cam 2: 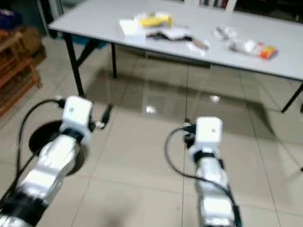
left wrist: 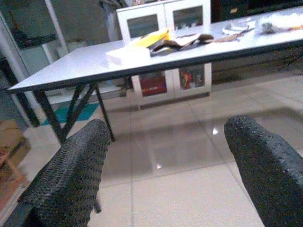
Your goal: Picking trash to rubbish bin
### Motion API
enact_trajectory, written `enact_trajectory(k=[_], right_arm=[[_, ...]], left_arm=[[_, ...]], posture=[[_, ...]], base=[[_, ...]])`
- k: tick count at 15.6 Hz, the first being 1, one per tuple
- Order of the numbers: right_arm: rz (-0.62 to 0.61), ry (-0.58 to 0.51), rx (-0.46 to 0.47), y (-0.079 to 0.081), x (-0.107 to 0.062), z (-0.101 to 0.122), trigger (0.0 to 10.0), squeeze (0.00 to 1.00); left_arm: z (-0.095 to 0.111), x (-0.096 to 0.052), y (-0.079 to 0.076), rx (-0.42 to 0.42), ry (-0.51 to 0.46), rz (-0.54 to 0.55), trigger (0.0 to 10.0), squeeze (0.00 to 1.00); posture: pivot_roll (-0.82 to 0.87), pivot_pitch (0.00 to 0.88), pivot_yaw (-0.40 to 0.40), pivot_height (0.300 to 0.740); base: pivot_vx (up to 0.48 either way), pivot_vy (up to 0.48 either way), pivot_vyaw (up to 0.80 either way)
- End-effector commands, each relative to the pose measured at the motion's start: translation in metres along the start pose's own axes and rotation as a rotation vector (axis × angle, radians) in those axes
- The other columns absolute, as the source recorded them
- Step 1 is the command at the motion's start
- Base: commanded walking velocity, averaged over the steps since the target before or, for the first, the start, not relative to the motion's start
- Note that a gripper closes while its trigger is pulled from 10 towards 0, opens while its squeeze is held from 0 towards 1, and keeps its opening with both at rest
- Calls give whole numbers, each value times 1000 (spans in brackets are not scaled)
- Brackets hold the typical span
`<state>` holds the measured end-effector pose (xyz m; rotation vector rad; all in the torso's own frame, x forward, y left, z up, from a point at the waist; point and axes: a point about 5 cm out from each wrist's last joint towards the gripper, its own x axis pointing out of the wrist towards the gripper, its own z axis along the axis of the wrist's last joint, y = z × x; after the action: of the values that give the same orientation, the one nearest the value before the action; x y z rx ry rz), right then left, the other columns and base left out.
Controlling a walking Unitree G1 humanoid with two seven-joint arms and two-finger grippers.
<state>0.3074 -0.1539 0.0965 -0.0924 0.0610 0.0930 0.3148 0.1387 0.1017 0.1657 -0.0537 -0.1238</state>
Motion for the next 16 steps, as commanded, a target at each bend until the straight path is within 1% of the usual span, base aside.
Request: enact_trajectory(k=[1,8,10,13,16], right_arm=[[15,-5,16,6,2,3,10000,0],[-2,-4,24,4,3,4,10000,0],[-2,-6,27,4,3,4,10000,0],[-8,-10,26,2,4,5,10000,0],[-18,-17,36,2,5,6,10000,0]], left_arm=[[-3,-2,8,10,22,17,10000,0],[0,0,10,12,12,23,10000,0],[1,1,10,10,12,25,10000,0],[1,0,10,10,12,30,10000,0],[2,1,11,14,8,32,10000,0]], posture=[[2,18,0,740],[2,26,1,740],[3,28,-1,740],[6,31,-2,740],[8,33,-2,740]], base=[[420,0,0],[446,0,0],[446,0,-800],[451,0,0],[347,0,0]])
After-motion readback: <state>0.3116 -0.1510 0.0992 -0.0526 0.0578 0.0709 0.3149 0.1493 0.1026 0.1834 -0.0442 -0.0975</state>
